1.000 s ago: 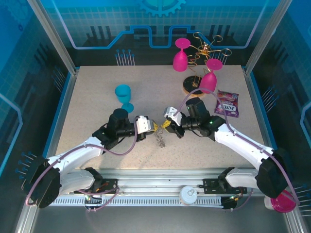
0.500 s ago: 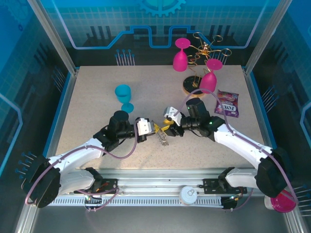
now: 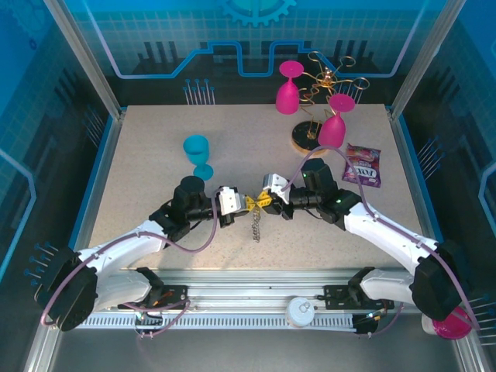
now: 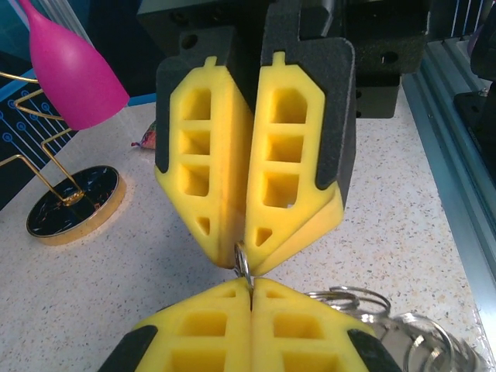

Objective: Put the keys on the keyring

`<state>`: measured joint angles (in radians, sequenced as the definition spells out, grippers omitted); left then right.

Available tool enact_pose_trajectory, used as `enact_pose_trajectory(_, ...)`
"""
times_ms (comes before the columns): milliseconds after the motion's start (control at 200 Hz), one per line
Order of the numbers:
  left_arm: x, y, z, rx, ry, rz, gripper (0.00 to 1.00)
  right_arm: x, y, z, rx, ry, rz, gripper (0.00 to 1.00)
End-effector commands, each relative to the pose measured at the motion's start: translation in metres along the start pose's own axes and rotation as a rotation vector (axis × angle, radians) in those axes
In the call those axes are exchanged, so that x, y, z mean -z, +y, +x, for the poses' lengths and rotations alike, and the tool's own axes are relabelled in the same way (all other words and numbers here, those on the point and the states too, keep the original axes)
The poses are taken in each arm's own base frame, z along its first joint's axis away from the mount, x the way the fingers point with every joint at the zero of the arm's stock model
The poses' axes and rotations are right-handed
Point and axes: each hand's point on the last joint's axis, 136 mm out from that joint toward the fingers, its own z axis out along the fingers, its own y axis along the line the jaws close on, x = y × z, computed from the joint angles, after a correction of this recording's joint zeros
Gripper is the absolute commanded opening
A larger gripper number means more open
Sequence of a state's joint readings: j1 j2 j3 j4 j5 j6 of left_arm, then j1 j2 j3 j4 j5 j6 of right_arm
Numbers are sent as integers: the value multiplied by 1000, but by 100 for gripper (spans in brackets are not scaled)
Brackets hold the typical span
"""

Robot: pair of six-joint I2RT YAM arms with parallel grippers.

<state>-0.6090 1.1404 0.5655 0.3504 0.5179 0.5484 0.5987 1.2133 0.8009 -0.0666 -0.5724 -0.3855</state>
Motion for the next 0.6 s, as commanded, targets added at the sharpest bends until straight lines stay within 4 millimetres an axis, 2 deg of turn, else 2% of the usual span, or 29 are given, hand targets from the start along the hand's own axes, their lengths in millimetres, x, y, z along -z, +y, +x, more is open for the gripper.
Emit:
enact_pose_trajectory(0, 0, -9, -11, -11, -65, 46, 0, -1, 0, -6, 27, -31, -21, 12)
enact_pose_trajectory(80, -1, -10, -15, -8, -85, 55, 0, -2, 2, -4, 26, -26, -39, 11)
enact_pose_trajectory(155, -1, -11, -15, -4, -88, 61, 0, -2, 3, -7, 30, -32, -46, 0)
enact_pose_trajectory(325, -1, -7, -9, 8, -45, 41, 0, 4, 4, -13, 49, -27, -38, 0)
enact_pose_trajectory(365, -2, -4, -5, 17, -19, 27, 13, 5, 4, -13, 54, -7, -34, 0)
enact_pose_trajectory(420, -3, 1, -1, 22, 13, 5, 17, 3, 7, -7, 62, 40, -38, 0)
enact_pose_trajectory(455, -3, 2, 1, 20, 29, -1, 18, 5, 5, -15, 85, 51, -30, 0)
enact_pose_trajectory(595, -4, 7, 5, 21, 71, -13, 14, 0, 10, -10, 129, 162, -39, 0)
